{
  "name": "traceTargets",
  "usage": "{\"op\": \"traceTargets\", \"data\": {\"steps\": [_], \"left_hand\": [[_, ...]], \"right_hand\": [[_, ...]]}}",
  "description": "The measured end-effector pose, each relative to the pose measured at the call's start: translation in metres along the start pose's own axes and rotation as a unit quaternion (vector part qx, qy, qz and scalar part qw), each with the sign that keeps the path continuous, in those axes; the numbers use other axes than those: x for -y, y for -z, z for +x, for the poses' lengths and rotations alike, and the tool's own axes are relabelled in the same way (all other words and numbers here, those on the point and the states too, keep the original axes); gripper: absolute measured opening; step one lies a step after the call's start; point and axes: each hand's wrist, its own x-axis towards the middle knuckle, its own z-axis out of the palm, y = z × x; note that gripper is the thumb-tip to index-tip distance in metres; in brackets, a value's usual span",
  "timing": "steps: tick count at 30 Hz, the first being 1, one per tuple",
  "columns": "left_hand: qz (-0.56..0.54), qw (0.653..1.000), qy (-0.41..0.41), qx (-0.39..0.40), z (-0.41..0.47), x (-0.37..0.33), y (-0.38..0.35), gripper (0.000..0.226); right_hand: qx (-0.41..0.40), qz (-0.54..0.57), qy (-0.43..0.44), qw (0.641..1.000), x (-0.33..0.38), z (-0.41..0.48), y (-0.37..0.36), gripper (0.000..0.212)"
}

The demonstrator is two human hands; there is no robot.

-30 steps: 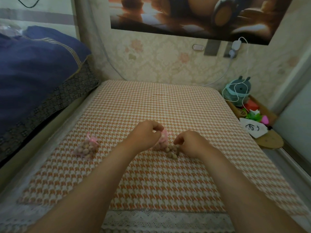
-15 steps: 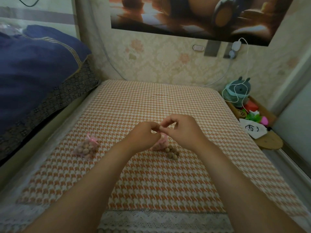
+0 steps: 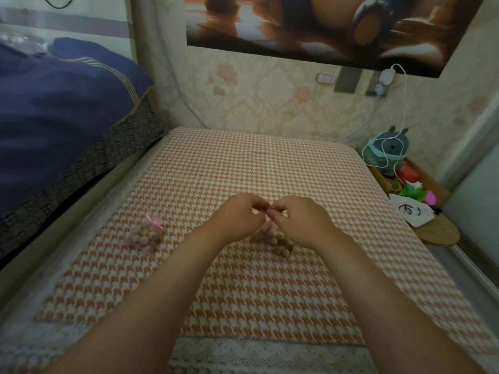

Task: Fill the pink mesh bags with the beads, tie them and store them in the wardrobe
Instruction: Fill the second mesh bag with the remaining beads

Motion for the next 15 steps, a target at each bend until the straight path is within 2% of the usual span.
{"op": "traceTargets", "data": {"steps": [7,11,15], "left_hand": [[-0.003,0.999,-0.013,-0.046,0.003,-0.009,-0.006,0.031],[0.012,0.994,-0.042,-0.104,-0.003,-0.008,-0.009,0.015],[0.032,0.997,-0.062,-0.044,-0.013,-0.011,-0.013,0.008]], "right_hand": [[-0.026,0.018,-0.062,0.998,-0.005,0.001,0.009,0.023],[-0.007,0.024,-0.081,0.996,-0.011,0.0,0.007,0.022],[-0.005,0.045,-0.083,0.995,-0.015,0.001,0.007,0.027]]}}
